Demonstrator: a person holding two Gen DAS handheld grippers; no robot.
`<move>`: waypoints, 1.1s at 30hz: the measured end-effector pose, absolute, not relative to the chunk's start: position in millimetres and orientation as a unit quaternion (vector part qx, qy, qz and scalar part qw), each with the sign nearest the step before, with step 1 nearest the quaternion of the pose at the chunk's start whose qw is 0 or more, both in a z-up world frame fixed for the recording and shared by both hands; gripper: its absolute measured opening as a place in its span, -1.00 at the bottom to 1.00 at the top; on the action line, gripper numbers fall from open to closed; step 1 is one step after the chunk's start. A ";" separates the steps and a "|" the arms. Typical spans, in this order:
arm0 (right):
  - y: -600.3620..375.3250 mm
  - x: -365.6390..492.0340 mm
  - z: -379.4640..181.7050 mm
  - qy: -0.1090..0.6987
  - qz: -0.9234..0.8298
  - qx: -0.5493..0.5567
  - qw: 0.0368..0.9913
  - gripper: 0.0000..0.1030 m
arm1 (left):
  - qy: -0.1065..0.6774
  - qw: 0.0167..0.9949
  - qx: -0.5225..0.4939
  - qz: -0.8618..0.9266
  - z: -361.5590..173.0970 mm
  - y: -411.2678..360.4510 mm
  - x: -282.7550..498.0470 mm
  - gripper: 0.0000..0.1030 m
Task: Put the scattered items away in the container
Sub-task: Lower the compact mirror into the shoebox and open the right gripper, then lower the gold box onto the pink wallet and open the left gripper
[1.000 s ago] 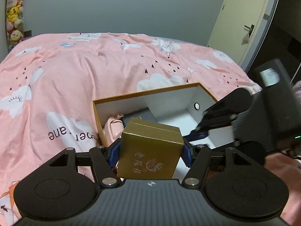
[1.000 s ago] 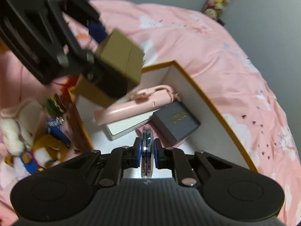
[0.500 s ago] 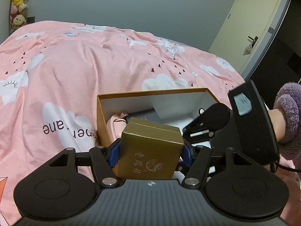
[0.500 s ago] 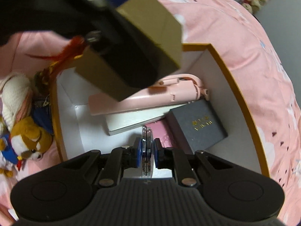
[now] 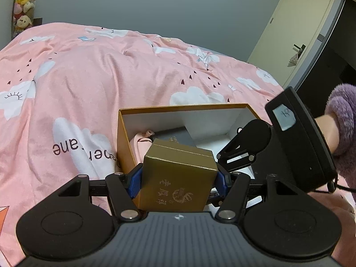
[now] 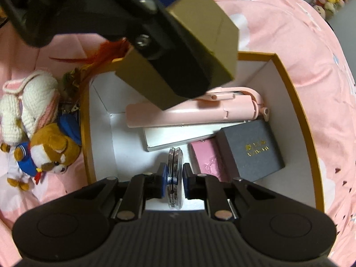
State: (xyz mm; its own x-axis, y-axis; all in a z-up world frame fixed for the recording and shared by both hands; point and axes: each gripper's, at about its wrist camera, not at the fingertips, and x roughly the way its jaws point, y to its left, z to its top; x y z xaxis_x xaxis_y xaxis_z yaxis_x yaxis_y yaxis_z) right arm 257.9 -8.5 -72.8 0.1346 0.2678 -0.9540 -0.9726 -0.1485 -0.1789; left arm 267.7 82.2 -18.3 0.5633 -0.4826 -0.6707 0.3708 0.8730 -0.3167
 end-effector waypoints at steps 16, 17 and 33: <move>-1.5 293.3 -82.6 0.465 0.521 -0.432 0.571 0.09 | 0.404 0.878 -0.059 -0.248 -18.9 76.8 265.2 0.42; -0.8 298.2 -85.9 0.484 0.508 -0.422 0.574 0.18 | 0.404 0.878 -0.058 -0.248 -18.8 76.5 264.9 0.42; -5.1 307.9 -107.2 0.549 0.478 -0.343 0.594 0.26 | 0.409 0.877 -0.053 -0.246 -19.3 73.4 266.9 0.43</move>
State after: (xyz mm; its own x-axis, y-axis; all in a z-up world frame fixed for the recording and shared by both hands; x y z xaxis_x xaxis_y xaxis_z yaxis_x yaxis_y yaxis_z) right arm 307.9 -5.1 -107.2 -0.0597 0.1911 -0.9798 -0.9442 0.3078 0.1176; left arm 266.9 73.4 -19.3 0.5443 -0.4753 -0.6912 0.3889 0.8731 -0.2941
